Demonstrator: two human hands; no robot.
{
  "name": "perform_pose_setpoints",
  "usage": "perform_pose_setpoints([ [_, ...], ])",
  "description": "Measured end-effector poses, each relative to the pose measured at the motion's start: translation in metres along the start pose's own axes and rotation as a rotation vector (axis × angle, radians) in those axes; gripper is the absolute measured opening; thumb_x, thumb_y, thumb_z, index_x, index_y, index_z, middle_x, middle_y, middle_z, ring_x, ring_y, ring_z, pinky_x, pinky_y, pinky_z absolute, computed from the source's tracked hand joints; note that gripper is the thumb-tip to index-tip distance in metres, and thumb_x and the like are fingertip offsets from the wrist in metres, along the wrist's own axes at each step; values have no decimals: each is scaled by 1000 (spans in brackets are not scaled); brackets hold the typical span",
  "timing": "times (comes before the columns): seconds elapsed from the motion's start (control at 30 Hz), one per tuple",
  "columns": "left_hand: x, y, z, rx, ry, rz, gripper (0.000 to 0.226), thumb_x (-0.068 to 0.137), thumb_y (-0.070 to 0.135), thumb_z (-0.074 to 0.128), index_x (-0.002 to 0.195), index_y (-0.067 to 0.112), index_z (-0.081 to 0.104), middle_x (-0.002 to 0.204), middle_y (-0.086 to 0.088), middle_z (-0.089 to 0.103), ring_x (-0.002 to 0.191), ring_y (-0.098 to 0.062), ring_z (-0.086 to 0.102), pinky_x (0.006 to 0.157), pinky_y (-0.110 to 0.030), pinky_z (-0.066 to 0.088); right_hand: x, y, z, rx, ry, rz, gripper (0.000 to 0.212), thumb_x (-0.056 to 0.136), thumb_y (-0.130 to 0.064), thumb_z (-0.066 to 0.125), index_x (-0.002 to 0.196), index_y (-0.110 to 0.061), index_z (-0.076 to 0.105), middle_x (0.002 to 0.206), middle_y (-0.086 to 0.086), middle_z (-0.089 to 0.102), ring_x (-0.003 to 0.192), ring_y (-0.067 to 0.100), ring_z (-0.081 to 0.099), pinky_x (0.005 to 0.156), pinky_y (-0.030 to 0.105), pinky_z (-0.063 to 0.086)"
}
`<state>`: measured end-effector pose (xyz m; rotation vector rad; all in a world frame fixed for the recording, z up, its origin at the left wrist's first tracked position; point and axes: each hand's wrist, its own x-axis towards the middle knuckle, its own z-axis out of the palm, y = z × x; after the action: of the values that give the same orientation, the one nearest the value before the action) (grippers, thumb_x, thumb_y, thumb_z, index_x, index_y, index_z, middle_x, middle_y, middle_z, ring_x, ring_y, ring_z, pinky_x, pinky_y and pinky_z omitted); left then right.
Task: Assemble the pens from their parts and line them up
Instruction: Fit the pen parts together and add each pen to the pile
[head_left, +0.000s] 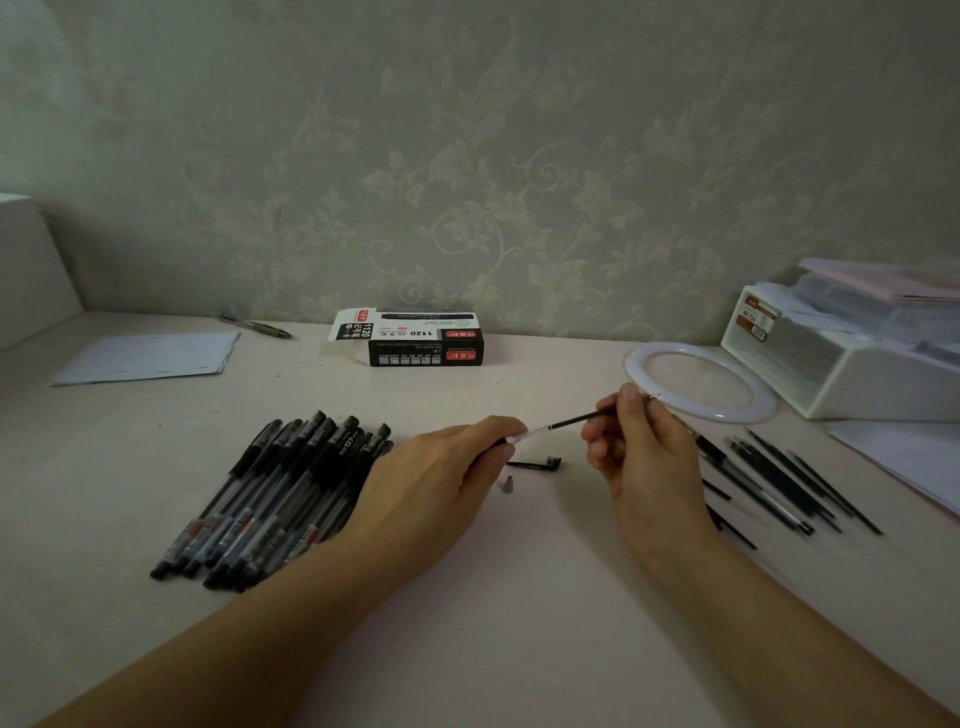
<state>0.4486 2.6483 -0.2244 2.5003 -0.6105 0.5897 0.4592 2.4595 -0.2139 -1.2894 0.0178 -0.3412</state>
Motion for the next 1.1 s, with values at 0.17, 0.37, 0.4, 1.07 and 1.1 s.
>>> perform_pose_setpoints([
  [0.17,0,2,0,-18,-21,4,22,99,45,34,119,45,44,74,32,51,68,5,48,54,-31,48,-5,2,5,-205,-205,-83,30,100,-32,50,85,-14,69,68,1,64,58,8,52,58,17,45],
  [0.37,1,1,-1,-109,40,-67,20,97,46,35,115,41,43,73,13,59,61,-7,54,55,-33,48,-15,6,9,-754,-392,-224,25,82,-52,68,100,-33,66,80,-12,65,62,2,54,61,12,43],
  [0.4,1,1,-2,-109,43,-73,19,98,45,36,115,41,42,73,13,59,60,-7,53,55,-33,48,-15,6,8,-785,-394,-243,24,81,-46,73,99,-32,66,82,-12,64,63,3,53,62,12,43],
  [1.07,0,0,0,-81,11,-44,23,100,39,37,121,43,46,103,21,64,85,-4,59,67,-36,52,-14,10,7,-802,-401,-262,4,86,-18,72,83,-21,74,76,-8,71,71,2,64,68,11,46],
  [1.1,0,0,1,-75,11,-43,22,100,39,38,120,44,45,104,22,63,85,-3,59,67,-36,52,-11,9,6,-705,-339,-214,4,86,-17,72,82,-19,73,74,-7,72,69,2,65,68,13,48],
])
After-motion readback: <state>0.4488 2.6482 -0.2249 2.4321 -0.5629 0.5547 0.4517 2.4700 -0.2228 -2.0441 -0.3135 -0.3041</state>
